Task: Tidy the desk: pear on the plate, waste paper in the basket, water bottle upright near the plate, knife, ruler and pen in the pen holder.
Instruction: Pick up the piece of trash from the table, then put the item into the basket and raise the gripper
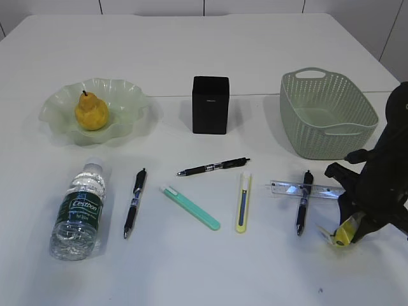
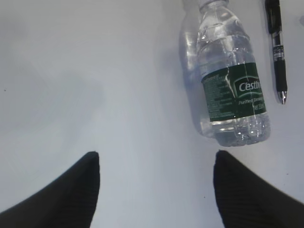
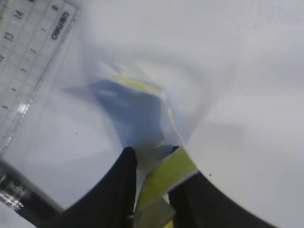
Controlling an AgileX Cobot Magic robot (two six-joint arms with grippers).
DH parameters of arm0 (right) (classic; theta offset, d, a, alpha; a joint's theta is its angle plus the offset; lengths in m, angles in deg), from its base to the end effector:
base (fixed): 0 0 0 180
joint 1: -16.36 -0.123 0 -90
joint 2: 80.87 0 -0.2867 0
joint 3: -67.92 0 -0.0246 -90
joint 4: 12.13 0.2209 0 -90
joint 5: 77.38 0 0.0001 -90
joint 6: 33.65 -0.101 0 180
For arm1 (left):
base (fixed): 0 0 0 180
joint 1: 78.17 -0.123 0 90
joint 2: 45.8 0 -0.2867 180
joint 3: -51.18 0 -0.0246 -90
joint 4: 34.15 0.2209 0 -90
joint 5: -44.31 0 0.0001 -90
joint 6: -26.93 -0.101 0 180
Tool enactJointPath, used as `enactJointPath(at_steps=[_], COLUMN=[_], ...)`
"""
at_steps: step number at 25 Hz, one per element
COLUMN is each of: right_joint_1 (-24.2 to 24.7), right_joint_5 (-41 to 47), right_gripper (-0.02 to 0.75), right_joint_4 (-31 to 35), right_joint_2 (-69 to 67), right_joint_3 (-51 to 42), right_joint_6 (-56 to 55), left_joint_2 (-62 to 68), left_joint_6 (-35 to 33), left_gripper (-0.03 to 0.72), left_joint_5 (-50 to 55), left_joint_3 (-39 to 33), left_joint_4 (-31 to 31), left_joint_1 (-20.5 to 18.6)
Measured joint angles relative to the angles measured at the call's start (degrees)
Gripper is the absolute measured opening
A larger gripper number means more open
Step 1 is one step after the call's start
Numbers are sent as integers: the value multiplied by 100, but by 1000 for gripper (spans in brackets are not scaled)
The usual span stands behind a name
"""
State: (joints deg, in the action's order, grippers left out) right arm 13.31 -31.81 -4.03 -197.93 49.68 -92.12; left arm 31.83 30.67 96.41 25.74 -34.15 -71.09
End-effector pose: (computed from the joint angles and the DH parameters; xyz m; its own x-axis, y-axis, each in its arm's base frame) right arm 0.3012 0.0262 0.1381 -0.4820 0.8710 0.0950 0.8761 0.4809 0.0347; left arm 0.2001 -0.0249 0.2853 -0.9068 0.0469 -0.4190 0.0642 0.9976 -0.0274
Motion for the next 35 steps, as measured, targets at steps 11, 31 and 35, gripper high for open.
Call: enactJointPath(at_steps=[11, 31, 35], right_joint_1=[0, 0, -2], right_joint_5=[107, 426, 804], right_gripper=[167, 166, 166], right_joint_4=[-97, -1250, -1780], right_joint_2=[489, -383, -931], right_joint_3=[112, 4390, 5100], right_joint_6=[93, 753, 1012], left_joint_2=[0, 0, 0], left_joint_6=[0, 0, 0], left_gripper=[528, 528, 528], left_joint_5=[-23, -48, -47], left_joint_3=[0, 0, 0], left_joint_4=[0, 0, 0], left_joint_1=[0, 0, 0])
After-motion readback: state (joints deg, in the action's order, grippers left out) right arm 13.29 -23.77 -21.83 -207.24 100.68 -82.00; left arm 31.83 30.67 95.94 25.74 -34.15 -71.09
